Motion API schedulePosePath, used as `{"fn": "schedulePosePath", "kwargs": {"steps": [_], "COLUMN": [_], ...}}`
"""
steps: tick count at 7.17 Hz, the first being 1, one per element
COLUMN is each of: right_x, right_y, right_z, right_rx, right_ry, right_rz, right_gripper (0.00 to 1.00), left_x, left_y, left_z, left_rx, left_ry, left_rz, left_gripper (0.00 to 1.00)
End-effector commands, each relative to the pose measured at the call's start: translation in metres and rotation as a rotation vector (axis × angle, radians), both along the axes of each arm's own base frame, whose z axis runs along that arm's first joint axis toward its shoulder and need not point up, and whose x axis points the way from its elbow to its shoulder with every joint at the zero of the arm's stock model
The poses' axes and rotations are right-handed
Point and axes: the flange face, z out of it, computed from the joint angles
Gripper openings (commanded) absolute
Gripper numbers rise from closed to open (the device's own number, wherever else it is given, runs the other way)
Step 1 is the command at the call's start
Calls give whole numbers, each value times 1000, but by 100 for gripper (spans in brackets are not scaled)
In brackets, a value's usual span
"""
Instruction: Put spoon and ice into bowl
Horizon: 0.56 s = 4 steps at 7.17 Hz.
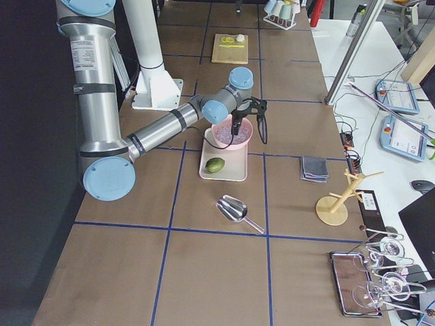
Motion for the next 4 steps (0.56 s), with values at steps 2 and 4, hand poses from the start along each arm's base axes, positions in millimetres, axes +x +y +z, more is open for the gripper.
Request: {"fn": "schedulePosePath", "kwargs": {"steps": [2,4], "right_x": [131,206], "right_y": [40,46], "right_z": [118,164], "right_rx": [129,188], "right_ry": [105,199], "right_rz": [-85,-206], "right_gripper": [99,99], "left_x": [-120,-141], "left_y": [-25,-28], "left_z": [91,134], "left_rx": [63,-21], "left_ry": [-100,-60], "left_rz": [107,76], "left_gripper": [99,100]}}
